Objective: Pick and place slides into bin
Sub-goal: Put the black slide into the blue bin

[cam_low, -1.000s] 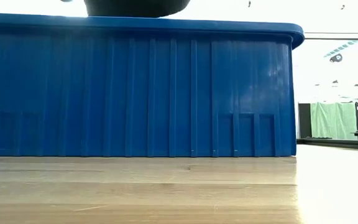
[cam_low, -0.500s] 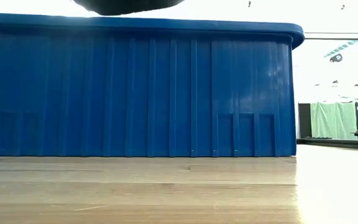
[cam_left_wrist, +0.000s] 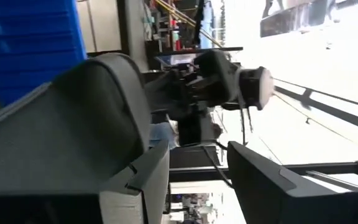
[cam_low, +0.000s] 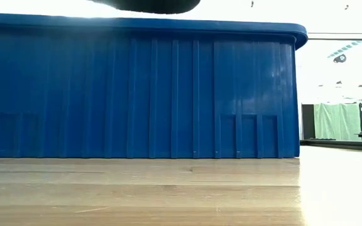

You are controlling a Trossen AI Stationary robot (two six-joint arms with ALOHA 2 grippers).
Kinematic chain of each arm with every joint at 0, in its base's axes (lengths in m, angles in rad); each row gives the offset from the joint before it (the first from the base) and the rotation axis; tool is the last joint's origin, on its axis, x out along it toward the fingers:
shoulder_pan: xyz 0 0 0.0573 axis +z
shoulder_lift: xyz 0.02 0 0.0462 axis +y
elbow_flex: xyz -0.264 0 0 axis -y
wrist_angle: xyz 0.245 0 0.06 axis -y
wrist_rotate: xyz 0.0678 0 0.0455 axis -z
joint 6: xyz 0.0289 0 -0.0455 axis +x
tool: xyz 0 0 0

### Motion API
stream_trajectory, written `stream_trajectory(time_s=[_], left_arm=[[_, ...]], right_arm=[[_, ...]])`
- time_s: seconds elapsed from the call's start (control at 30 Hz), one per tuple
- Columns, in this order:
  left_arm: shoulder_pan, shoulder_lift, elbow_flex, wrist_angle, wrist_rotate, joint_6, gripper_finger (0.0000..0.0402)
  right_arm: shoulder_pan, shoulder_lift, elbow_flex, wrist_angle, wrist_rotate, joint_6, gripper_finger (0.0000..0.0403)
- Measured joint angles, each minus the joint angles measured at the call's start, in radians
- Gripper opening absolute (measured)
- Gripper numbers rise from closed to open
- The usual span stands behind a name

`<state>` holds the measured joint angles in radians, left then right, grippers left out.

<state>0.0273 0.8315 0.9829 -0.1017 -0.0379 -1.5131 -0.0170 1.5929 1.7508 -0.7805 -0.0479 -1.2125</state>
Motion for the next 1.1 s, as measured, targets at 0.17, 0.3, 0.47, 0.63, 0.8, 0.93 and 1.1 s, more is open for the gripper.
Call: stream_trajectory(time_s=[0.17,0.3,0.47,0.63,0.8,0.93,1.1], left_arm=[[0.0,-0.042,0.003,-0.07,0.022,-0.003,0.0148],[0.0,-0.068,0.001,-0.114,0.006,-0.001,0.0148],[0.0,-0.018,0.001,-0.094,0.026,-0.036,0.0148],[0.0,0.079,0.002,0.028,0.084,-0.056,0.0148],[0.001,0.138,0.025,0.038,0.134,-0.055,0.0147],[0.005,0.146,0.038,0.007,0.154,-0.052,0.0147],[0.006,0.11,0.053,-0.069,0.155,-0.041,0.0147]], right_arm=[[0.015,0.001,-0.003,-0.039,0.0,0.007,0.0029],[0.021,0.002,-0.003,-0.025,0.003,0.007,0.0029],[0.019,0.002,-0.002,-0.017,0.003,0.006,0.0029],[0.019,0.011,-0.002,0.014,0.003,0.004,0.0029],[0.019,0.013,-0.002,0.019,0.003,0.004,0.0029],[0.019,0.012,-0.002,0.017,0.006,0.007,0.0029],[0.019,0.005,-0.002,-0.001,0.011,0.008,0.0029]])
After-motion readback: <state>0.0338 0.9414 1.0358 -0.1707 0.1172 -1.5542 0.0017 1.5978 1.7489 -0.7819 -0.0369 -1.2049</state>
